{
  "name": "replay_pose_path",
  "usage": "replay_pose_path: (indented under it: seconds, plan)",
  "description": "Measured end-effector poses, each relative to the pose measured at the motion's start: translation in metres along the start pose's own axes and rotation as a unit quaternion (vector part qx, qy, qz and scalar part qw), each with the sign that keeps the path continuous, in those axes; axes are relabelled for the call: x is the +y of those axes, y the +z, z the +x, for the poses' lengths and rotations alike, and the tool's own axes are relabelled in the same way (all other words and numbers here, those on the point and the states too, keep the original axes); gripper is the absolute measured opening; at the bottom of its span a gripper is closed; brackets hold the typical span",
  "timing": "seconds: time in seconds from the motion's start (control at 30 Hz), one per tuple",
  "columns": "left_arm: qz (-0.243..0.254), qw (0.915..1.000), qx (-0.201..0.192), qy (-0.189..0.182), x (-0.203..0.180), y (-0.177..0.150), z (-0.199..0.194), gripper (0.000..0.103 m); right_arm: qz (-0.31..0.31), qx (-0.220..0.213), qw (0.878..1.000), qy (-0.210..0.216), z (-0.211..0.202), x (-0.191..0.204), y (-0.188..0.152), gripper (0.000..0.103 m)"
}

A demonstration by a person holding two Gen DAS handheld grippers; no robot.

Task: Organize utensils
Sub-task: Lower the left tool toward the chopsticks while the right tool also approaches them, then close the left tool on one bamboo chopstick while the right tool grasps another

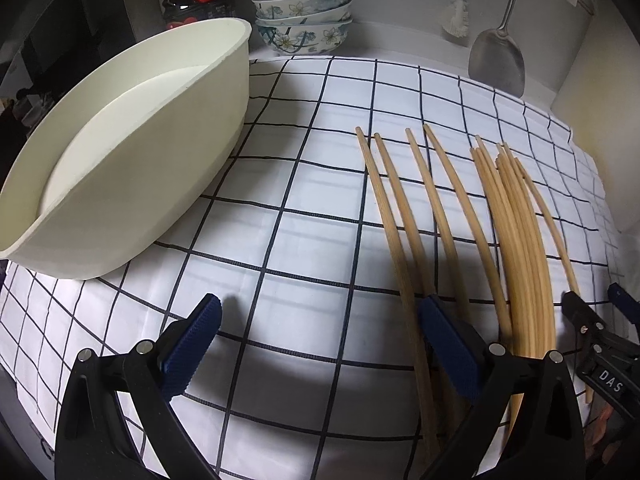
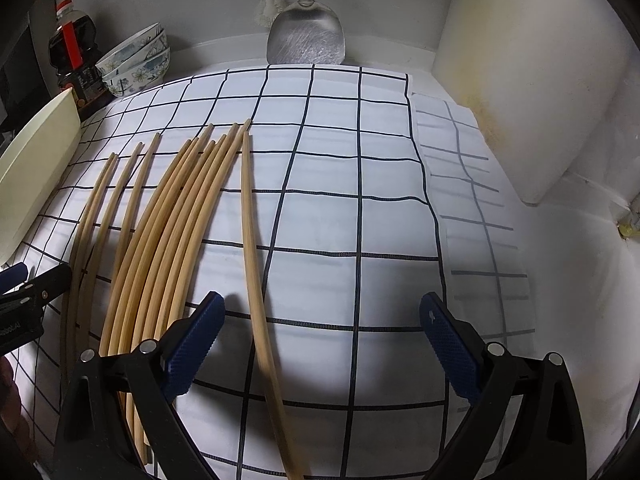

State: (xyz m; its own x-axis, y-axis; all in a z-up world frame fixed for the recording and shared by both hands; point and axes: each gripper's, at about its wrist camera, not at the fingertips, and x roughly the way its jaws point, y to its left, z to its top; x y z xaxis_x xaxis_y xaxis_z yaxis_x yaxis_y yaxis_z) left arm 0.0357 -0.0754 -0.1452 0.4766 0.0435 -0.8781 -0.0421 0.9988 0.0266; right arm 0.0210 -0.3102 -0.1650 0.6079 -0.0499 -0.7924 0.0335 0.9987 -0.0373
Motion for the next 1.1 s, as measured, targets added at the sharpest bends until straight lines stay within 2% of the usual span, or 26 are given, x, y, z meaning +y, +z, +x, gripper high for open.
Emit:
replay_pose_path:
  seconds: [0.3,0.4,0.47,0.53,0.7,0.77,0.83,0.9,0.93,1.0,1.1]
  plan:
    - [-0.011,0.9999,-0.009,-0.002,0.001,0.004,0.005,0.097,-0.012,-0.013,1.0,0.008,0.0,0.004,0.001,0.093]
    - [-0.009,0.9998,-0.015,-0.003,-0.002,0.006,0.005,0.094,-0.021,-0.019,0.999,0.025,0.001,0.005,0.003,0.086]
    - [-0.007,0.9998,-0.019,-0.01,-0.004,0.008,0.004,0.088,-0.024,-0.021,0.999,0.034,0.001,0.006,0.004,0.082]
    - [0.003,0.9996,-0.023,-0.016,-0.008,0.01,0.001,0.076,-0.033,-0.025,0.998,0.039,0.0,0.009,0.005,0.075]
    - [0.022,0.9989,-0.032,-0.027,-0.016,0.008,-0.005,0.058,-0.053,-0.028,0.997,0.047,-0.004,0.02,0.005,0.045]
    - [0.029,0.9985,-0.034,-0.032,-0.019,0.007,-0.007,0.05,-0.058,-0.03,0.997,0.05,-0.005,0.024,0.004,0.038]
    - [0.041,0.9978,-0.033,-0.04,-0.023,0.007,-0.009,0.036,-0.06,-0.031,0.996,0.05,-0.005,0.027,0.004,0.029]
    - [0.053,0.9971,-0.031,-0.045,-0.028,0.007,-0.009,0.025,-0.064,-0.031,0.996,0.045,-0.006,0.03,0.005,0.014]
    - [0.056,0.9968,-0.03,-0.047,-0.029,0.008,-0.009,0.017,-0.066,-0.029,0.997,0.041,-0.005,0.031,0.006,0.011]
    - [0.064,0.9964,-0.027,-0.049,-0.032,0.009,-0.009,0.01,-0.062,-0.026,0.997,0.035,-0.005,0.03,0.007,0.006]
    - [0.07,0.9959,-0.022,-0.052,-0.033,0.01,-0.008,0.008,-0.052,-0.021,0.998,0.039,-0.005,0.027,0.008,0.006]
